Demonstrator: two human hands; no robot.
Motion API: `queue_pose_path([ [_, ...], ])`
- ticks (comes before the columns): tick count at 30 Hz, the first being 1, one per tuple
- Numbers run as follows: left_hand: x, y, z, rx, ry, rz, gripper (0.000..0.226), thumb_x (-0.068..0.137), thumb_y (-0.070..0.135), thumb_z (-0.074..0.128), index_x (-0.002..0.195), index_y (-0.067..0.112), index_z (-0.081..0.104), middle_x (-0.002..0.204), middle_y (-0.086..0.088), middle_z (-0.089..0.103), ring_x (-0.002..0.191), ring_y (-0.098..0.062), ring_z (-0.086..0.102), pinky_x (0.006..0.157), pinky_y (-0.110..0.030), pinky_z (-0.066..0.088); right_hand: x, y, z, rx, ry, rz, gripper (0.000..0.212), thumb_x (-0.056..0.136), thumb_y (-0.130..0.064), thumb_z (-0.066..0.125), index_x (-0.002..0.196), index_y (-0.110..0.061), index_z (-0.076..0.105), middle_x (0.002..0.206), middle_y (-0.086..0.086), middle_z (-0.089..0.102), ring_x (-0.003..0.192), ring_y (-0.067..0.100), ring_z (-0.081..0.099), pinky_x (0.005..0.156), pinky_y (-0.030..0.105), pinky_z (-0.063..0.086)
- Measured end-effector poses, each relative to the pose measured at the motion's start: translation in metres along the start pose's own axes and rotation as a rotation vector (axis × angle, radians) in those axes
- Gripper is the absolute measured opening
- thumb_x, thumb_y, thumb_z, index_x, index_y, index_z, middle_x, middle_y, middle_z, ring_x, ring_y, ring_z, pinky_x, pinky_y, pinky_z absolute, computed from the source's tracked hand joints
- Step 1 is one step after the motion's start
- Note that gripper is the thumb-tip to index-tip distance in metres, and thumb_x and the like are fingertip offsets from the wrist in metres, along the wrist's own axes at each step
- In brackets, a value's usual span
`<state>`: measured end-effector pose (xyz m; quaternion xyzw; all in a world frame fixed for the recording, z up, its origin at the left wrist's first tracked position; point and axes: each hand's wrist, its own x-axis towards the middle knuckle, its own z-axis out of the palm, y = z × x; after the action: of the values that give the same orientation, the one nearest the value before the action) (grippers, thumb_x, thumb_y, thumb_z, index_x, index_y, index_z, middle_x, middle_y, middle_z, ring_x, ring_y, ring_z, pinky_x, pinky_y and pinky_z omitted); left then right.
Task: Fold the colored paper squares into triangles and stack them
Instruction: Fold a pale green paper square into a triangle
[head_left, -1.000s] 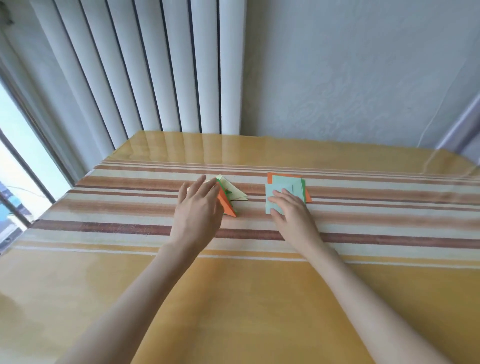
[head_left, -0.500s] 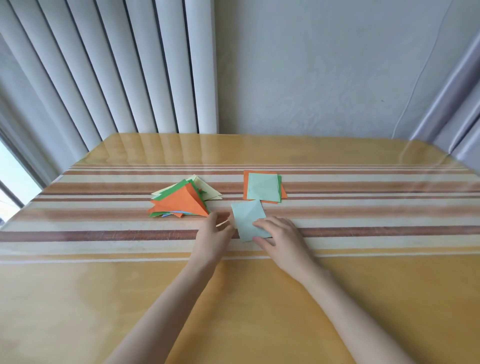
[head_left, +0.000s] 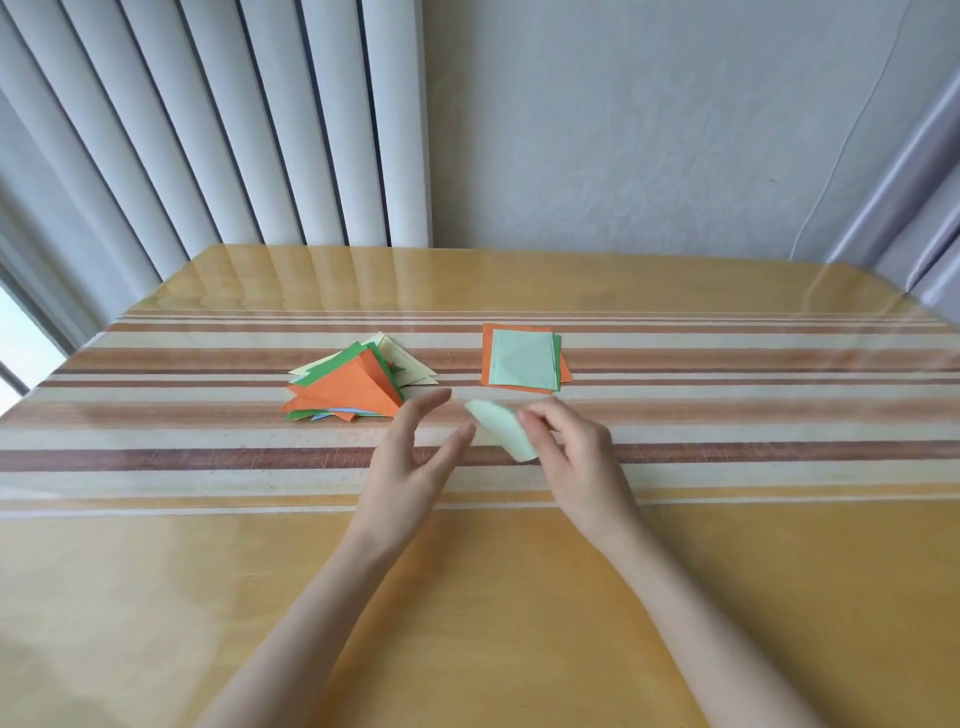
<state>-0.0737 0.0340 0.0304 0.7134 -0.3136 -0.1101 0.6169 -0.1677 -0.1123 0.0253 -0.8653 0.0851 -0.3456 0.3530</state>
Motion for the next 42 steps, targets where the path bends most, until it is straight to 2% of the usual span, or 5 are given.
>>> queue_pose_path([
  [7,0.004,0.011,-0.017,-0.156,-0.178,-0.094,0.016,0.081,0.028,0.074,0.082,0.015,0.064,0.076,0.001,0.064,0.071,-0.008,0.057,0.06,-0.015,0.042,0.004,-0.016,-0.015,0.346,-0.08,0.261,0.047,0.096,-0.04,0.044,0.084,0.005,0.054,0.068,0.008,0.043,0.067,0.012,0.039,0.061,0.028,0.03],
  [18,-0.006,-0.013,-0.023,-0.289,-0.359,-0.185,0.023,0.084,0.012,0.064,0.106,0.011,0.059,0.08,0.002,0.068,0.077,-0.008,0.061,0.067,-0.017,0.047,-0.007,-0.005,-0.011,0.562,-0.306,0.654,0.035,0.098,-0.02,0.05,0.091,0.012,0.061,0.079,0.011,0.059,0.075,0.018,0.056,0.063,0.024,0.046],
  [30,0.0,-0.011,-0.033,-0.076,-0.498,-0.122,0.017,0.096,0.003,0.054,0.099,0.014,0.067,0.094,0.006,0.071,0.086,-0.005,0.062,0.075,-0.016,0.044,-0.011,0.001,-0.024,0.264,-0.576,0.148,0.062,0.081,0.016,0.054,0.11,-0.036,0.071,0.149,-0.024,0.033,0.138,-0.001,0.027,0.112,0.016,0.022],
  [35,-0.005,-0.027,-0.036,0.423,-0.198,0.245,0.022,0.086,0.02,0.05,0.1,0.029,0.066,0.123,0.012,0.057,0.111,-0.012,0.05,0.094,-0.035,0.039,-0.015,0.011,-0.016,-0.23,-0.403,-0.186,0.023,0.078,-0.011,0.061,0.09,-0.02,0.079,0.141,-0.004,0.049,0.136,0.014,0.029,0.11,0.027,0.023],
  [42,-0.034,-0.04,-0.043,0.656,-0.405,0.299,0.049,0.083,0.07,0.047,0.105,0.031,0.065,0.114,0.018,0.056,0.104,-0.008,0.049,0.087,-0.038,0.043,-0.031,0.015,-0.011,-0.447,-0.436,-0.339,0.025,0.085,-0.015,0.051,0.093,-0.012,0.074,0.093,-0.003,0.065,0.089,0.016,0.054,0.077,0.025,0.042],
])
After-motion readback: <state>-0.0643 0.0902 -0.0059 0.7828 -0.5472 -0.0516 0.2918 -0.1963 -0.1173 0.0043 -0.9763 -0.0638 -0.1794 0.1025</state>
